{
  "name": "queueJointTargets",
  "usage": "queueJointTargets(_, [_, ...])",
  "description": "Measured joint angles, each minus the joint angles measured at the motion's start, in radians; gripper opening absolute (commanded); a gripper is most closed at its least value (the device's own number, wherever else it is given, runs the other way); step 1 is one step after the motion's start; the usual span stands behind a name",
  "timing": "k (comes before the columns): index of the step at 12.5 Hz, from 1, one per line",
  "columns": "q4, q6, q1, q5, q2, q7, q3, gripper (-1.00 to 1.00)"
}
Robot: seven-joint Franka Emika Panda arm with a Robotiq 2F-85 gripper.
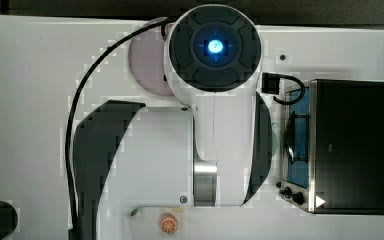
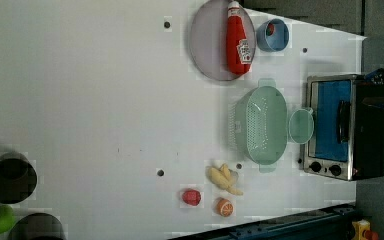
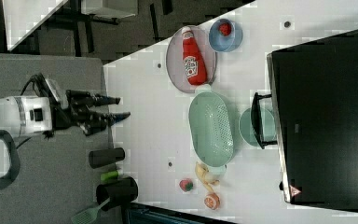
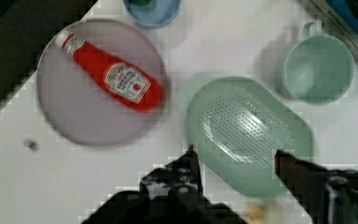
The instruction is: Drag strainer right to left.
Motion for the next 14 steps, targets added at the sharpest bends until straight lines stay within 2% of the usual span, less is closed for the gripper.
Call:
queueJointTargets(2, [-0.156,-0.213,0.002,-0.017,-0.180,0.013,-0.009,0.81])
queueJointTargets(3, [-0.186,-0.236,-0.002,-0.017,-0.270,0.017,-0.015,1.00])
queueJointTargets(5, [-0.166,-0.214,-0.026,-0.012,-0.397,0.018,-0.016,1.00])
queueJointTargets(8, [-0.154,-0.180,-0.037,-0.033,-0.474,0.022,-0.017,1.00])
queueJointTargets(10, [-0.251,-0.082,-0.045,-0.005,-0.467,0.021,-0.021,1.00])
queueJointTargets(14, [-0.524,0.225,-0.022,-0.023,-0.293,0.059,-0.027,1.00])
